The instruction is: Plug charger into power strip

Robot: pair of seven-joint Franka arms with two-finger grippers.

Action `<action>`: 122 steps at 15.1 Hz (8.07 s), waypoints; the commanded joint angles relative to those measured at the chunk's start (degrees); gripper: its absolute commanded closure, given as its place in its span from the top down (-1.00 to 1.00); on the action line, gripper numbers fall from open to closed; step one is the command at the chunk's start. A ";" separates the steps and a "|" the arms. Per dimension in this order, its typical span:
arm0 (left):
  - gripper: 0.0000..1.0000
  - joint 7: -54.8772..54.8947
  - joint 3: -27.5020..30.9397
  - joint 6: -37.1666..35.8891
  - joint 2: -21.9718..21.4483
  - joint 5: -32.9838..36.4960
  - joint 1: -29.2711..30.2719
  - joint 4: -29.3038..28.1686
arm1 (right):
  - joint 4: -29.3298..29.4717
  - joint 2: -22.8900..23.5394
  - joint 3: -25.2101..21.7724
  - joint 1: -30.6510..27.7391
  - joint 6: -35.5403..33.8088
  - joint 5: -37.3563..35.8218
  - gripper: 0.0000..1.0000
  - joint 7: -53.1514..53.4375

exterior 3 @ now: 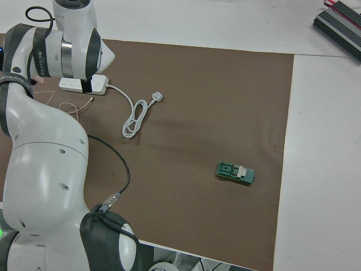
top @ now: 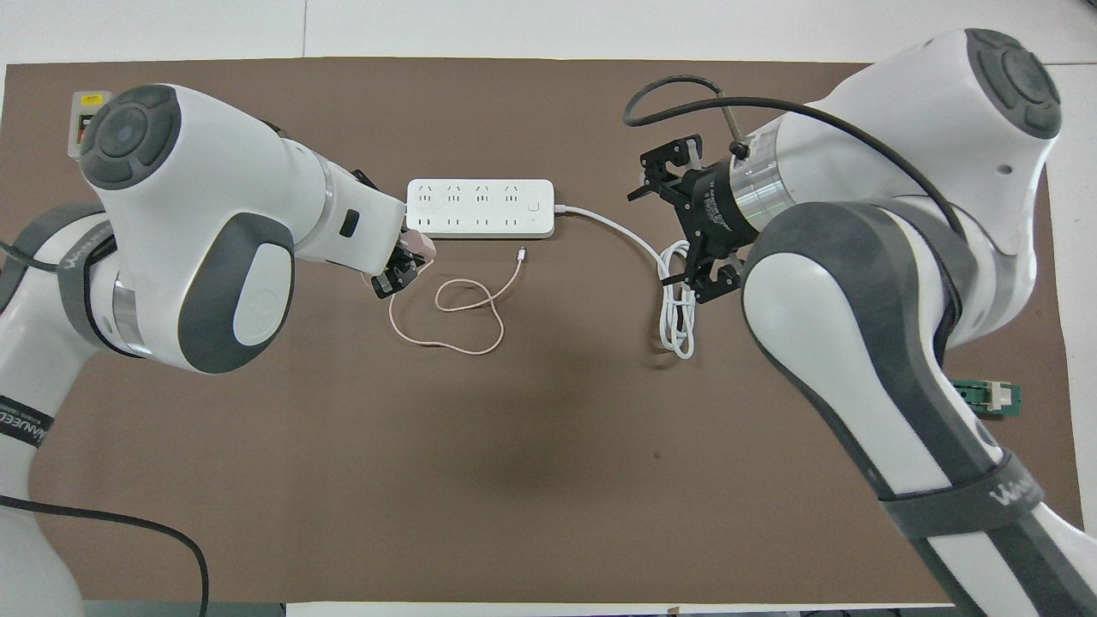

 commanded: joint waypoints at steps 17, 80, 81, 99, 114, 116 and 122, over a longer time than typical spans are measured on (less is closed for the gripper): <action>-1.00 7.37 0.92 4.01 18.95 18.48 -1.96 16.87 | -1.29 -9.95 0.46 -18.32 -15.16 -17.59 1.00 -70.95; -1.00 3.24 0.83 17.72 15.16 3.90 0.94 0.70 | -1.91 -10.39 0.82 -16.40 -16.66 -23.13 1.00 -73.43; -1.00 3.24 0.83 17.63 15.16 3.72 0.77 0.53 | -1.91 -10.39 0.82 -16.40 -16.66 -23.13 1.00 -73.43; -1.00 4.21 0.83 12.36 17.36 7.93 -0.56 3.34 | -1.99 -10.39 0.82 -16.49 -16.66 -23.13 1.00 -73.34; -1.00 13.62 0.83 14.56 19.38 6.44 1.29 4.48 | -2.70 -10.65 0.73 -16.66 -16.75 -23.13 1.00 -72.46; -1.00 13.62 0.91 11.06 20.69 6.35 1.47 7.80 | -2.70 -10.74 0.73 -16.66 -16.75 -23.13 1.00 -72.38; -1.00 13.62 0.91 -0.11 27.21 7.14 2.01 18.28 | -2.61 -10.74 0.82 -16.75 -17.01 -23.13 1.00 -72.64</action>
